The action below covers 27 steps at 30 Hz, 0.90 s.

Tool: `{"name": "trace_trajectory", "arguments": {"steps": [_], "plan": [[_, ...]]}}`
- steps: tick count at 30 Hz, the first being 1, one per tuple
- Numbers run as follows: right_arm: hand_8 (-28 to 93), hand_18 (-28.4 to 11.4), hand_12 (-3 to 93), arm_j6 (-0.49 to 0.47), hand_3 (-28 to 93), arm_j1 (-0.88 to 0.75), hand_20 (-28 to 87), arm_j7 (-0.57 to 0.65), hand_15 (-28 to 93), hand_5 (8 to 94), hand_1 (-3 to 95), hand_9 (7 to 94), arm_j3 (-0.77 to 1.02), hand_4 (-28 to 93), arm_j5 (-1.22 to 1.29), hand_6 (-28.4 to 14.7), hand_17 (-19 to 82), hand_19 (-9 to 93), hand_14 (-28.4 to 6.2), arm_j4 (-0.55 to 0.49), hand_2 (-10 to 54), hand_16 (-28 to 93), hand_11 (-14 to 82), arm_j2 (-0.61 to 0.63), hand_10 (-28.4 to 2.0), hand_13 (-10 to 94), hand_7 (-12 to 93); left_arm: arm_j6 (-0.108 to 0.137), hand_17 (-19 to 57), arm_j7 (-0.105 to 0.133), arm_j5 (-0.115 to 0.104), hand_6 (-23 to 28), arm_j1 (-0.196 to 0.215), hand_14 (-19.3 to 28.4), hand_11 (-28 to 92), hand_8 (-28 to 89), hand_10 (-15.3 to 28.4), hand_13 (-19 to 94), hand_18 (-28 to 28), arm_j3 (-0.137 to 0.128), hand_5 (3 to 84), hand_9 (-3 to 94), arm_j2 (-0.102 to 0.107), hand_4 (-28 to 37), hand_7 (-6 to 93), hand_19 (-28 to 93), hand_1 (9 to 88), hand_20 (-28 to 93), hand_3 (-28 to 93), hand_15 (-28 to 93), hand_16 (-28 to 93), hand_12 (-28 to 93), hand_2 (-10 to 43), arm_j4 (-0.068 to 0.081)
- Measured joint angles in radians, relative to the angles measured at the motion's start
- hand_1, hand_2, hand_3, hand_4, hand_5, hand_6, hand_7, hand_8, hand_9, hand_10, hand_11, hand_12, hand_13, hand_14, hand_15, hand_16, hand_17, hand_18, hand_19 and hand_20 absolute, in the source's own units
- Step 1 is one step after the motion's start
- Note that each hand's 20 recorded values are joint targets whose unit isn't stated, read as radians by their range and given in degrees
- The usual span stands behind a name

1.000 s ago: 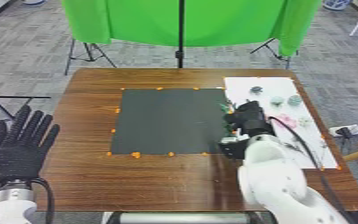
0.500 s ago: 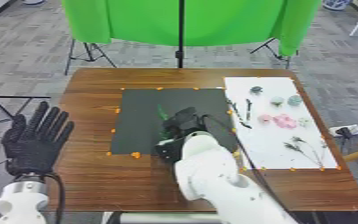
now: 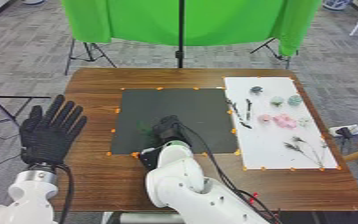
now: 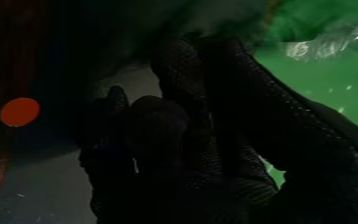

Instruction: Arrange flowers

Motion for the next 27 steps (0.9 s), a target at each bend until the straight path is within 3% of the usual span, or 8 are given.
{"name": "trace_trajectory", "arguments": {"steps": [3,7,11,14,16,20,23,27], "plan": [[3,-28.4,39.9,-0.006,77,0.000,36,-0.003,81,55.5,49.8,65.9,-0.002,-25,0.001,-9.4,36,93,-15.5,-0.002,-9.5,28,44.6,0.003,-18.2,68,47,-0.002,-3.3,0.002,0.000,6.1,0.003,11.3,12,-8,11.8,24,11.1,-0.004,39.9,32.6,0.000,-28.3,8.2,19,22.6,13,76,18,-3,9,14.5,0.000],[-14,-28.4,35.2,-0.023,79,0.000,36,-0.009,81,56.8,46.0,64.4,-0.006,-25,0.011,-11.1,35,93,-16.0,-0.014,-9.5,28,46.6,0.011,-19.5,67,28,-0.004,-3.5,0.005,0.000,6.1,0.011,11.4,12,-8,11.8,24,11.3,-0.011,39.9,32.6,-0.001,-28.3,8.3,19,22.7,13,76,18,-3,9,14.5,0.000],[-14,-27.6,25.4,-0.038,81,0.000,37,-0.030,82,59.1,37.6,54.6,-0.010,-22,0.024,-9.9,32,93,-19.3,-0.033,-7.0,27,48.7,0.025,-23.3,56,30,-0.010,-3.5,0.012,0.000,6.1,0.022,11.5,12,-8,11.9,24,11.3,-0.016,39.9,32.6,-0.005,-28.3,8.4,19,22.7,13,76,18,-3,9,14.6,-0.002],[-15,-25.5,20.9,-0.065,81,0.000,39,-0.112,82,64.1,32.8,48.3,-0.017,-22,0.037,-7.5,29,93,-20.9,-0.061,-2.5,25,40.1,0.058,-24.5,48,34,-0.013,-3.6,0.026,0.000,6.2,0.036,11.7,12,-8,11.9,24,11.3,-0.029,39.9,32.6,-0.018,-28.3,8.3,19,22.8,13,76,18,-3,9,14.6,-0.009],[-14,-24.6,18.5,-0.128,79,0.000,41,-0.223,82,69.1,30.6,45.4,-0.015,-21,0.058,-6.9,27,92,-21.7,-0.093,-0.3,24,29.1,0.096,-24.7,44,31,-0.014,-3.6,0.038,0.000,6.1,0.053,11.7,12,-8,11.9,24,11.4,-0.044,39.9,32.5,-0.028,-28.3,8.4,19,22.8,13,76,18,-3,9,14.6,-0.017],[-13,-24.8,17.3,-0.356,76,-0.001,44,-0.440,80,73.4,29.8,43.9,0.021,-20,0.068,-6.0,25,89,-21.6,-0.148,0.5,19,17.6,0.168,-23.9,42,22,-0.014,-3.7,0.051,0.000,6.1,0.078,11.7,12,-8,11.8,24,11.4,-0.058,39.9,32.5,-0.040,-28.3,8.5,20,22.9,13,76,18,-3,9,14.7,-0.024],[-12,-26.0,16.1,-0.514,75,-0.002,45,-0.487,77,71.5,31.7,43.1,0.053,-20,0.024,-5.0,23,86,-21.9,-0.168,0.6,17,13.2,0.185,-23.5,42,12,-0.014,-3.7,0.053,0.000,6.1,0.083,11.8,12,-8,11.8,24,11.5,-0.058,39.9,32.4,-0.042,-28.3,8.5,20,22.9,13,76,18,-3,9,14.8,-0.024],[-11,-26.7,15.1,-0.666,75,-0.002,46,-0.474,76,70.2,32.5,42.1,0.062,-20,-0.049,-5.1,23,86,-22.3,-0.192,0.7,16,11.8,0.184,-23.5,42,10,-0.013,-3.7,0.053,0.001,6.1,0.084,11.8,12,-8,11.7,24,11.5,-0.056,39.9,31.8,-0.042,-28.3,8.6,20,22.9,13,76,19,-3,9,14.9,-0.025]]}}
